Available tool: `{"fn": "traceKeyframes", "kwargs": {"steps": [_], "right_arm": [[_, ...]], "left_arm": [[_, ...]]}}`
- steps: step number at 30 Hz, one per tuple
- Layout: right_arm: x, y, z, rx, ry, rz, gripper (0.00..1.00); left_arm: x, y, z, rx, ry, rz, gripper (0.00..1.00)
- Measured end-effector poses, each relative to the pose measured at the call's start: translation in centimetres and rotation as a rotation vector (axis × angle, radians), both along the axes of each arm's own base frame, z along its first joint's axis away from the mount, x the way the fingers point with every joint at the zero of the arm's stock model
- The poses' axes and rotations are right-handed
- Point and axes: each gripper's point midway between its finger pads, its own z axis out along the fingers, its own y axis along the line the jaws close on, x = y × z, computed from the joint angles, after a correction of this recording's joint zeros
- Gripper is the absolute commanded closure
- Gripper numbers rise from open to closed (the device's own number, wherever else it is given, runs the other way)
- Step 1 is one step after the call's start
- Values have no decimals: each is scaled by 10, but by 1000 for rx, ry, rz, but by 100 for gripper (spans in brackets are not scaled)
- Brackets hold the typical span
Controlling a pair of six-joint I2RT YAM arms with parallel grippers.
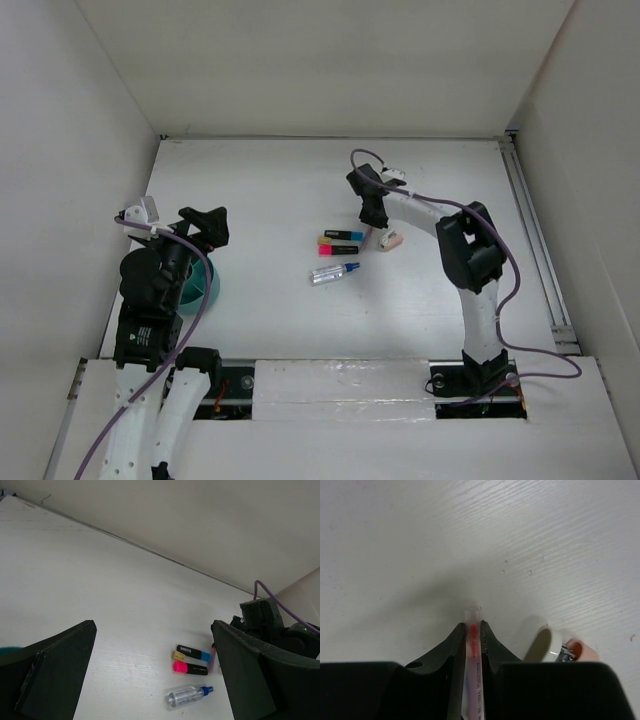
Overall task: Sort the stationery into containers
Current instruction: Pick up the pen from the center of the board.
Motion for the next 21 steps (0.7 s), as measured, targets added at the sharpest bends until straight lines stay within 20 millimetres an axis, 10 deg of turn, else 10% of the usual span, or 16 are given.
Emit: {"fn": "traceKeyframes", "kwargs": {"steps": [11,21], "right_arm": [[-15,-14,55,-146,-53,-6,100],[-51,99,173,104,-318,307,100]], "left_arm": [[3,-3,-4,1,16,-14,0],[1,-44,-11,-1,15,-256,0]]}}
